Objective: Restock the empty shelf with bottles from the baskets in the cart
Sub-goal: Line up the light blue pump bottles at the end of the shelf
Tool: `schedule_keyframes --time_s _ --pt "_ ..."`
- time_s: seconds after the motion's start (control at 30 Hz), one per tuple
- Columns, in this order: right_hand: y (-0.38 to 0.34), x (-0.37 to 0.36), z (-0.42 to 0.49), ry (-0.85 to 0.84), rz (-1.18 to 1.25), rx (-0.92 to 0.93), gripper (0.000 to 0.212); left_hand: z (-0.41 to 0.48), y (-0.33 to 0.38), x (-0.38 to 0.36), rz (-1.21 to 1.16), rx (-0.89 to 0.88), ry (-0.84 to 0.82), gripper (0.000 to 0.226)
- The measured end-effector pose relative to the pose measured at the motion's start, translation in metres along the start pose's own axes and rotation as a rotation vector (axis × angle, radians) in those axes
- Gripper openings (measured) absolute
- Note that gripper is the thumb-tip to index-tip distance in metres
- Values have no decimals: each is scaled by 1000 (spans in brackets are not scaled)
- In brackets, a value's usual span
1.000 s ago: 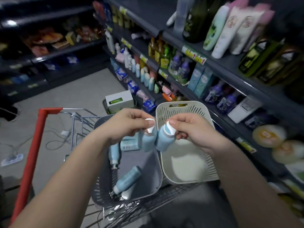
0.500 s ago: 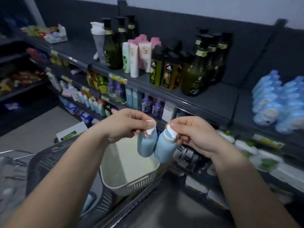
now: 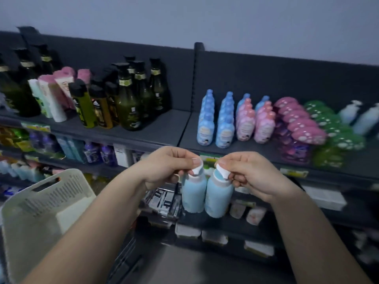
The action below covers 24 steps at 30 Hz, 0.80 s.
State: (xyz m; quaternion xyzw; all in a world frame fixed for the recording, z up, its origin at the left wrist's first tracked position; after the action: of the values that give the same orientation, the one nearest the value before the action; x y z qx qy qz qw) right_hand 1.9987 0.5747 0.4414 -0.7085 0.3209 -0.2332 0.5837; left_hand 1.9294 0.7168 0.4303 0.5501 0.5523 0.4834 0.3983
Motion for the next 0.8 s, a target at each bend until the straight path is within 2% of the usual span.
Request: schedule_keyframes --time_s 0.4,0.57,0.8 --pt "-8 170 -63 354 12 40 21 108 48 -153 88 -10 -319 9" --pt "-17 225 -72 492 56 54 13 150 66 -202 104 -24 -437 15" --pt "-34 300 -77 643 71 68 14 210 103 -265 153 -81 -564 13"
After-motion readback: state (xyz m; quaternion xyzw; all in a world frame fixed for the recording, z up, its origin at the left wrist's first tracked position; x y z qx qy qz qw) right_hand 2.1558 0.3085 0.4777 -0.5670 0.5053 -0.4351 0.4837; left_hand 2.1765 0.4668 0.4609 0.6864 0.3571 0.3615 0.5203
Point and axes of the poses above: each hand's wrist, its own z-axis towards the middle knuckle, its own x-axis out of the back of the hand, y = z × x, the point moved 9 cm from there along z, towards the middle knuckle, and after that the axes turned 7 degrees about z, right-handed, at the moved point
